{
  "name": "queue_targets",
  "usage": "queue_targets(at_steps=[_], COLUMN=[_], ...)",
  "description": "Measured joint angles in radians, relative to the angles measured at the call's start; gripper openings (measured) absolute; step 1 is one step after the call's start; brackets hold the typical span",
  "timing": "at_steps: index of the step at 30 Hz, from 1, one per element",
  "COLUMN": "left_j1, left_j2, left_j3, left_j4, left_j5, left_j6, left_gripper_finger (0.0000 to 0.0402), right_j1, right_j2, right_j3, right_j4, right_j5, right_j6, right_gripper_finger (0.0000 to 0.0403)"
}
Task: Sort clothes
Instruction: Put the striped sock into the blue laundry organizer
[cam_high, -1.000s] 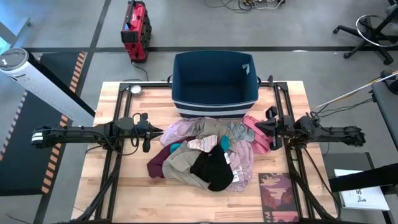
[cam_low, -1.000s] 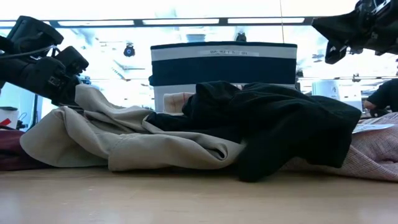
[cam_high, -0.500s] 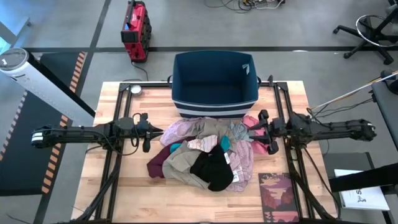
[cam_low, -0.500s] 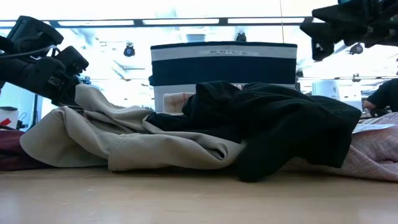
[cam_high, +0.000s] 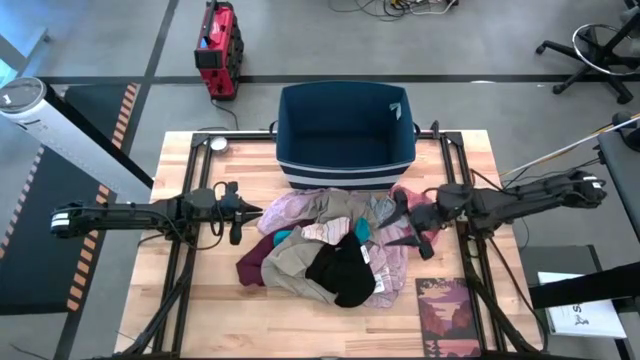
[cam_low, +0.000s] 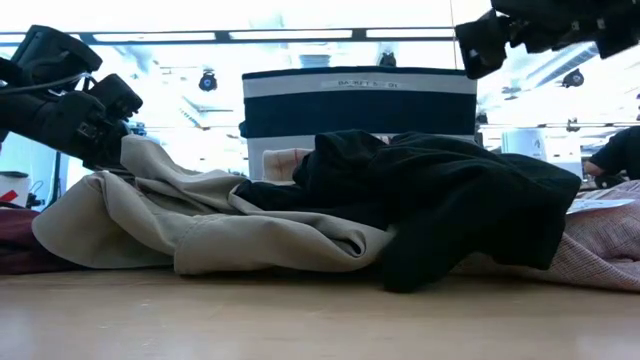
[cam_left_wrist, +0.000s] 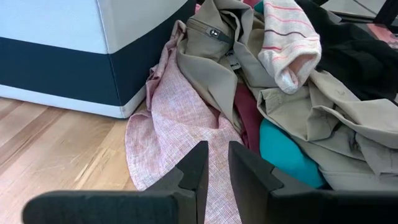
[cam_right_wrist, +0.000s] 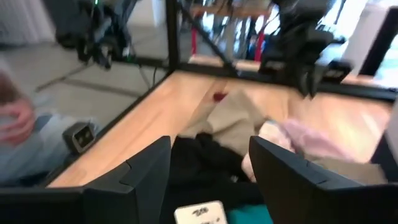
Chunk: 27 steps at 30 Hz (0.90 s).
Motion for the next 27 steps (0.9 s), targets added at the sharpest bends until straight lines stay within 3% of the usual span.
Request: queue_targets(at_steps=[5,12,20,27], left_j1=[0.000,0.000,0.000,0.000], left_j2=[0.000,0.000,0.000,0.000], left_j3=[0.000,0.000,0.000,0.000], left_j4=[0.000,0.000,0.000,0.000], left_j5=[0.000,0.000,0.000,0.000], left_j6=[0.000,0.000,0.000,0.000], left_gripper_finger=[0.0050,0.0050,0.0050,0.0050], right_j1=[0.040,0.063,0.063,0.063], right_j2=[0.115,0.299,0.538,0.749], right_j3=[0.112,0.254,0.395,0.573], right_j4=[-0.159,-0.219,-0.230,-0.382], right_j5=[0.098,0.295,0.316,0.353], right_j6=[-0.038,-0.071,-0.119,-0.133], right_gripper_finger=[0.0212,0.0222,0.0222,0.0221])
